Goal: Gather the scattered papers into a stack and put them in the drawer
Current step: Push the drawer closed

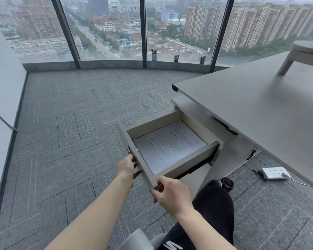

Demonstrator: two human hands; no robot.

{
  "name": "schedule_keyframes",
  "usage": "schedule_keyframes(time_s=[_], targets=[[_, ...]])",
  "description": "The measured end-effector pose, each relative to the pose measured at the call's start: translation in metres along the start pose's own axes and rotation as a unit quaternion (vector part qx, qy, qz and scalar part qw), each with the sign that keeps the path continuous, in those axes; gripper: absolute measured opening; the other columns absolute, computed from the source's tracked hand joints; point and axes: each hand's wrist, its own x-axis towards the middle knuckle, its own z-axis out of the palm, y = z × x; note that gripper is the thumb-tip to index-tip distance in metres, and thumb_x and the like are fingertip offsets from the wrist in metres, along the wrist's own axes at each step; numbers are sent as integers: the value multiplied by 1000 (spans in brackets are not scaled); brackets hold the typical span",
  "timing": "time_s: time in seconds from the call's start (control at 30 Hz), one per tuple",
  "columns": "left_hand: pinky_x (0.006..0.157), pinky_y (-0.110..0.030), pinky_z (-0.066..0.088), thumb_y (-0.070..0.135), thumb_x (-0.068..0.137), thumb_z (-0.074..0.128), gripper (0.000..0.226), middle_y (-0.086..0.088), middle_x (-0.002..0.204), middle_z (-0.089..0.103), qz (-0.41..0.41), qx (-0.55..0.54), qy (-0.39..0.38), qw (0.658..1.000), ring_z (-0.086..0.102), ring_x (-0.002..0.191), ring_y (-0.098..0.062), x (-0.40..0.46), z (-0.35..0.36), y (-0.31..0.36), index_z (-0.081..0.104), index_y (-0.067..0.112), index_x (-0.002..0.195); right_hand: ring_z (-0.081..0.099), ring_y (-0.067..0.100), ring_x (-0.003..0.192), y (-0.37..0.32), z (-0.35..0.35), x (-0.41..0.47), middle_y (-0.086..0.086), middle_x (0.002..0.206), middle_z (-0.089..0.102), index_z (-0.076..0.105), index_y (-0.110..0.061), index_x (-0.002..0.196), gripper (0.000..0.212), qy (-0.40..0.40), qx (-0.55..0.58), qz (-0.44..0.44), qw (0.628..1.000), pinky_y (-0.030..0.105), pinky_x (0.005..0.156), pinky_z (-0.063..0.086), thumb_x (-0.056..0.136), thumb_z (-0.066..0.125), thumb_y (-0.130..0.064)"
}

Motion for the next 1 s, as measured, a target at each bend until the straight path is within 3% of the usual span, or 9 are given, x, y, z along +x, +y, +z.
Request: schedule_keyframes(time_s=[0.17,0.47,0.73,1.0], targets=[[92,-48,54,24,94,43,23,-10,113,68,-9,6,-19,1000,63,111,-23,6,21,-1,64,15,90,63,13,79,16,-8,5,-10,88,70,61,-27,93,32,17,11,38,999,34,69,53,86,52,-58],[87,-49,56,26,95,44,35,-9,125,66,-19,1,-76,997,61,117,-24,20,64,-2,63,10,119,58,11,74,46,-27,13,-14,80,61,61,-29,91,26,60,32,110,992,26,60,45,89,52,-53],[67,-41,59,22,93,45,20,-7,124,64,-26,4,-106,994,59,118,-25,22,112,1,64,18,94,61,16,75,79,-45,29,-8,80,68,60,-27,81,28,82,50,183,978,32,64,51,87,52,-53],[83,-49,58,18,96,46,18,-6,110,61,-37,3,-137,990,56,120,-30,21,160,3,62,16,88,64,18,77,113,-64,45,-6,87,72,66,-25,90,32,113,36,236,964,29,61,50,88,54,-55]])
